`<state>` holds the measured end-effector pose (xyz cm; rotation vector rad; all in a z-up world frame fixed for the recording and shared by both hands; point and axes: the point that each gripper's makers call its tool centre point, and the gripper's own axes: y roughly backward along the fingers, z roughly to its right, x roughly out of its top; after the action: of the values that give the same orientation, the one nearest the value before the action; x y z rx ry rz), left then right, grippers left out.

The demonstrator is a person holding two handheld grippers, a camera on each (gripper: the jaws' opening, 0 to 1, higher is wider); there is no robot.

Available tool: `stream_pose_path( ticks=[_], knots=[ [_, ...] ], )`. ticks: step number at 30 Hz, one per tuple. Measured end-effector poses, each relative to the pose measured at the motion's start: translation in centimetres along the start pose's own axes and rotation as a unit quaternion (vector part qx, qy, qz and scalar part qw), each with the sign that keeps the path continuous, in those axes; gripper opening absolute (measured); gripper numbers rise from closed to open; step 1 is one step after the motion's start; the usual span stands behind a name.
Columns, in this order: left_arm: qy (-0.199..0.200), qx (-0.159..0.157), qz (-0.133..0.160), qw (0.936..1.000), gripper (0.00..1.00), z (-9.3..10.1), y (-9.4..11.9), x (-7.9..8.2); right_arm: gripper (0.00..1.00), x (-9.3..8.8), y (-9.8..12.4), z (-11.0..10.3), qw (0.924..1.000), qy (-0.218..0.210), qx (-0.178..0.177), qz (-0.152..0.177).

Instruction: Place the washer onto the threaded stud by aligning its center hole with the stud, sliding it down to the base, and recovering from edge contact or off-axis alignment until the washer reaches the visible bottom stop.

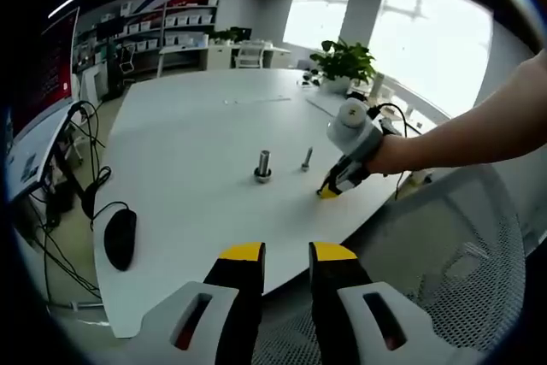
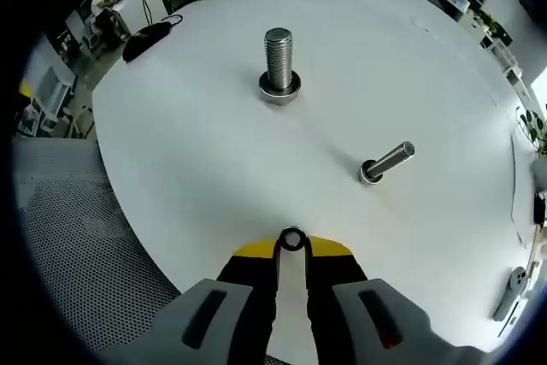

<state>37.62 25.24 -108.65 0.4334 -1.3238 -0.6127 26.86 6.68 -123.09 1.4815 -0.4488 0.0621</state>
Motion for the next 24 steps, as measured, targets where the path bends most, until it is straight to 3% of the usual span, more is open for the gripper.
stream_pose_path(
  ticks=[5, 9, 15, 24],
  knots=[
    [0.0, 0.001, 0.0, 1.0, 0.19, -0.3, 0.0, -0.1, 0.13, 0.7, 1.4, 1.0, 0.9995, -0.019, -0.012, 0.022],
    [0.0, 0.0, 0.002, 1.0, 0.19, -0.2, 0.0, 0.1, 0.13, 1.3, 1.9, 3.5, 0.9989, -0.025, -0.023, 0.031],
    [0.001, -0.002, 0.007, 1.0, 0.19, -0.1, 0.1, 0.2, 0.13, 2.9, 3.2, 5.4, 0.9971, -0.033, -0.038, 0.056],
    [0.001, -0.004, 0.007, 1.0, 0.18, 0.0, 0.0, 0.2, 0.13, 4.5, 4.8, 5.5, 0.996, -0.022, -0.05, 0.071]
  ],
)
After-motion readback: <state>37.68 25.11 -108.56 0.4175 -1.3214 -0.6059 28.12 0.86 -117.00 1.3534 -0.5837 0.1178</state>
